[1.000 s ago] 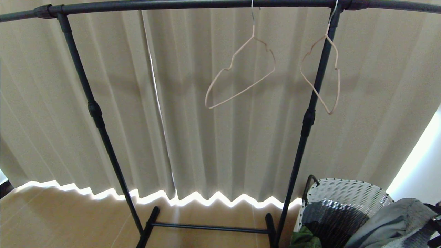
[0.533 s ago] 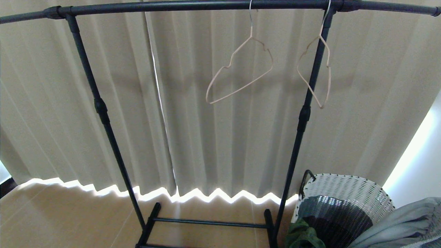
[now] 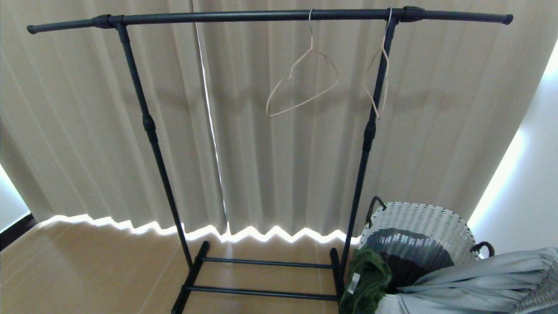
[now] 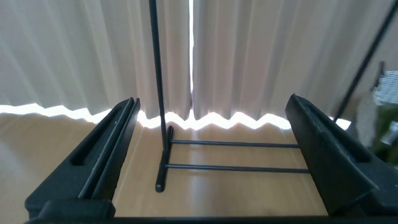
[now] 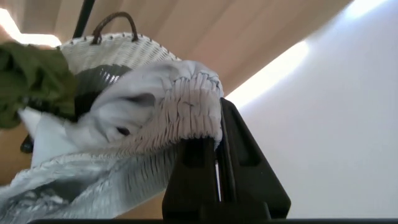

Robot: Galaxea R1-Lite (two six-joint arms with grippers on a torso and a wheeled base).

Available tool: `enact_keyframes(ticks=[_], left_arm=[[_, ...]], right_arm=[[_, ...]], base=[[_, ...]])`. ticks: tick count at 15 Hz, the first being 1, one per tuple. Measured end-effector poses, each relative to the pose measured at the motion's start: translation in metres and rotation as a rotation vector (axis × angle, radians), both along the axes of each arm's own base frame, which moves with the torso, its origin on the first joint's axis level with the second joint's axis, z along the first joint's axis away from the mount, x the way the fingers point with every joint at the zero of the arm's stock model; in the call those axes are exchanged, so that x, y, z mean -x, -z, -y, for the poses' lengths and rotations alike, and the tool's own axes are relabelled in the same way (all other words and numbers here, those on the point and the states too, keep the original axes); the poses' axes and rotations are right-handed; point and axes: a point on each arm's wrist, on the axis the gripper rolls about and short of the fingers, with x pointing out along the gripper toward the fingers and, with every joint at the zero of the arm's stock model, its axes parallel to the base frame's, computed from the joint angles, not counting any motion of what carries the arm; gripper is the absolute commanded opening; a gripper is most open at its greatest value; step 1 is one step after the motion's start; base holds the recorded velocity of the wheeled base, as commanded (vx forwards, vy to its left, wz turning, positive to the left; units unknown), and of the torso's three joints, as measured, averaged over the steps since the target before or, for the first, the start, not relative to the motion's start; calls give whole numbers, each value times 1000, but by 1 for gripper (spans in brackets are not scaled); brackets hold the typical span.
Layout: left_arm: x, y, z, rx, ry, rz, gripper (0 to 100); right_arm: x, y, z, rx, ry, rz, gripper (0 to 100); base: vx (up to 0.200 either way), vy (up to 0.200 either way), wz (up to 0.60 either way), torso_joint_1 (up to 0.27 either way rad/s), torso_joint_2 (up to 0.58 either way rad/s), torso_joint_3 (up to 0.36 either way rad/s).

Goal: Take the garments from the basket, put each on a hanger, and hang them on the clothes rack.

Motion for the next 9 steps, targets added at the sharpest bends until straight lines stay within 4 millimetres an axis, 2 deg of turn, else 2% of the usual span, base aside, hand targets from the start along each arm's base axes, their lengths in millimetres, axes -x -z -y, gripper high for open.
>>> enact_keyframes(ticks=[5,9], left_arm=[[0,0,0,0,0,-1,100],[0,0,0,0,0,-1,100]], right_arm=[[0,0,0,0,-1,2,0],[0,0,0,0,-2,-2,0]], base=[[0,0,0,0,0,0],[0,200,0,1,2,0]])
